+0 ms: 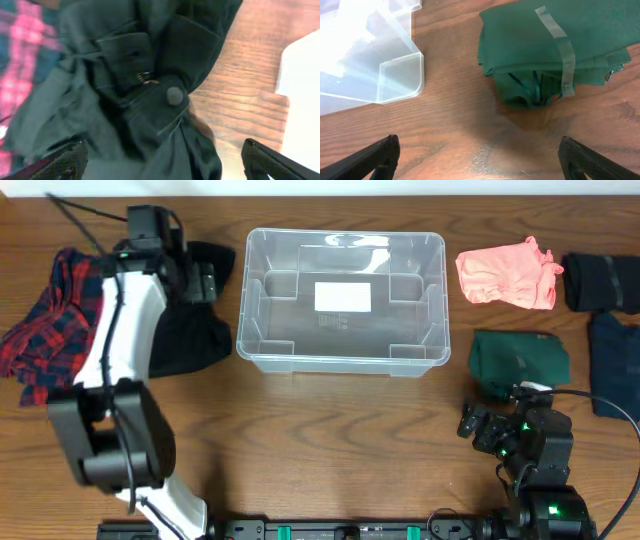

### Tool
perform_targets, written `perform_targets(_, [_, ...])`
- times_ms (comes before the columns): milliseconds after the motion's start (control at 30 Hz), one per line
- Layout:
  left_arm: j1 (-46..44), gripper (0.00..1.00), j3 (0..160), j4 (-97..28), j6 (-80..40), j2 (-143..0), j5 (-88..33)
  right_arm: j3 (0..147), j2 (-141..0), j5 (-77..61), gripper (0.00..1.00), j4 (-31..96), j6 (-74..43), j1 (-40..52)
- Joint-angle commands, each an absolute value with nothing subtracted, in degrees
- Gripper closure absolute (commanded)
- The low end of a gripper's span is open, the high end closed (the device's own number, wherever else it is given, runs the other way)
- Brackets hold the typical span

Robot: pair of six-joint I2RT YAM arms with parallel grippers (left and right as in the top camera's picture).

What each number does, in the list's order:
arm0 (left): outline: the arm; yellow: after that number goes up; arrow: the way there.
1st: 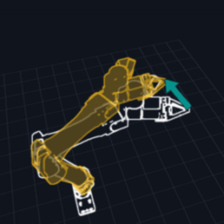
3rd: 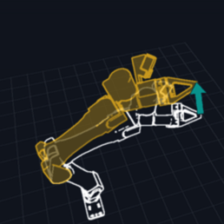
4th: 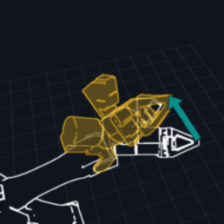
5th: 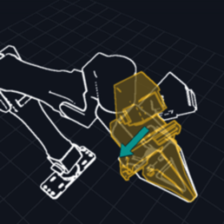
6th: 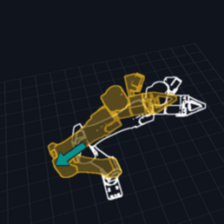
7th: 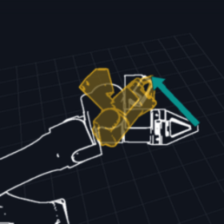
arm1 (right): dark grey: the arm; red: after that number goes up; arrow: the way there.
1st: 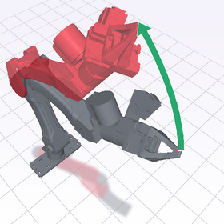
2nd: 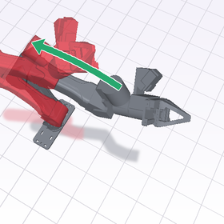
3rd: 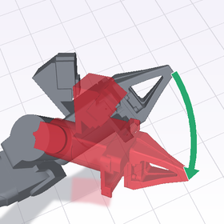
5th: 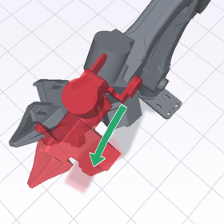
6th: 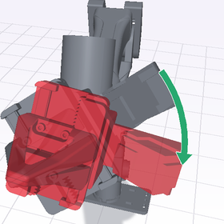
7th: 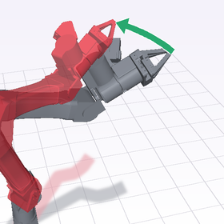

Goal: Pack container
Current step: 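Lift the black garment with the left gripper and lower it into the bin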

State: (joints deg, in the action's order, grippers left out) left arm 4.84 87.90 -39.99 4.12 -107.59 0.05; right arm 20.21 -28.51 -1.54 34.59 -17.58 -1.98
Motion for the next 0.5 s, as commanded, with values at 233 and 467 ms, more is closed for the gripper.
perform_targets(233, [3.9,0.02,88.9,-36.7,8.6,-116.6,8.3,20.8,-28.5,-1.7,0.01,34.6,-18.2,-2.3])
perform_targets(467, [3.9,0.02,88.9,-33.7,8.6,-120.7,13.1,20.8,-28.5,-1.7,0.01,34.6,-18.2,-2.3])
